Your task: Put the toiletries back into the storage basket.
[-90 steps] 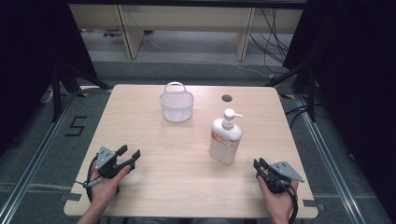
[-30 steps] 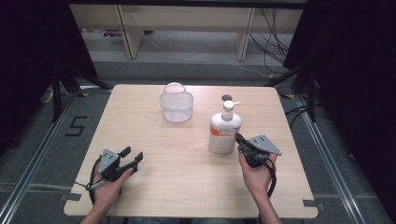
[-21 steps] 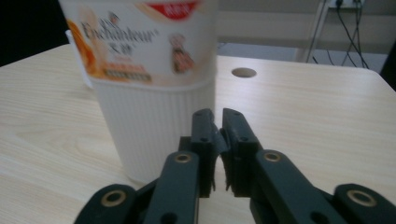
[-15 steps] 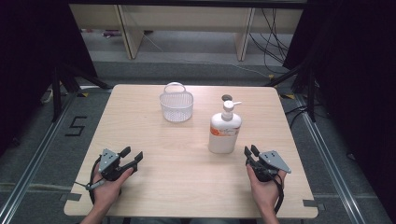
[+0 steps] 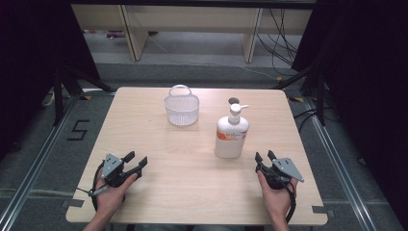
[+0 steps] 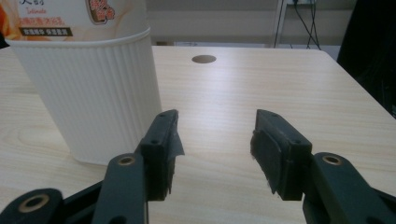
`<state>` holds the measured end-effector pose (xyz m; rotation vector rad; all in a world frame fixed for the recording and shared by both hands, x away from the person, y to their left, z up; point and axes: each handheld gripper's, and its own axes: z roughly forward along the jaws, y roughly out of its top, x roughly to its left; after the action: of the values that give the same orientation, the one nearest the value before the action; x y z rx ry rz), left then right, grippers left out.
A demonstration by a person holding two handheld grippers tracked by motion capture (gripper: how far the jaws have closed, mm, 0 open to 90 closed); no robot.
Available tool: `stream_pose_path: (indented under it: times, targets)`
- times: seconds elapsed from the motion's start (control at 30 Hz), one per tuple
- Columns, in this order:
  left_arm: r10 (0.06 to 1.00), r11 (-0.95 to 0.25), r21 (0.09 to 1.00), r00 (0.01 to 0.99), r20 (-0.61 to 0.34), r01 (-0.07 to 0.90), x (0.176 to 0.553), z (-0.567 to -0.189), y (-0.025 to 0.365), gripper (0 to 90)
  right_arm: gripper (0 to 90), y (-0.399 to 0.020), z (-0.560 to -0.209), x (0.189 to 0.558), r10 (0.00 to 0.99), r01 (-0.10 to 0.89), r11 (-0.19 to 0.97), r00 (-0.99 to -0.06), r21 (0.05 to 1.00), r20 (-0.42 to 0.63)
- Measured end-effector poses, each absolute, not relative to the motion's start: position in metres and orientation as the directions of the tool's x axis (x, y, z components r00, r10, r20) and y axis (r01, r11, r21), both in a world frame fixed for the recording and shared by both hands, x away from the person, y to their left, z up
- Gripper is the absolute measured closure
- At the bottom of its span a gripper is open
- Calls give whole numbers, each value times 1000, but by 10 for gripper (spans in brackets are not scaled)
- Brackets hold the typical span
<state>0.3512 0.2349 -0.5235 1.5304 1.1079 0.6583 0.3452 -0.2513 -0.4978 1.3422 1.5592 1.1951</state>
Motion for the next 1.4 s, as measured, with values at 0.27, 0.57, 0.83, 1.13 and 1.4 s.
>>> stream_pose_path:
  times: [0.27,0.57,0.83,1.13,1.4]
  targets:
    - [905,2,951,404,-133,309,350,-523,234,395,483,-255,-498,347,984,296,13,-176,955,41]
    - [902,2,962,416,-119,272,346,-515,229,404,469,-253,-502,349,989,317,43,-148,947,4]
    - [897,11,971,426,-115,239,341,-492,204,404,463,-250,-505,351,991,315,11,-127,949,31]
    - [868,-42,975,492,-72,217,352,-461,160,401,457,-255,-505,350,991,317,5,-127,948,37]
    - [846,-72,974,531,-54,213,361,-441,130,393,441,-251,-505,351,989,322,-2,-140,947,49]
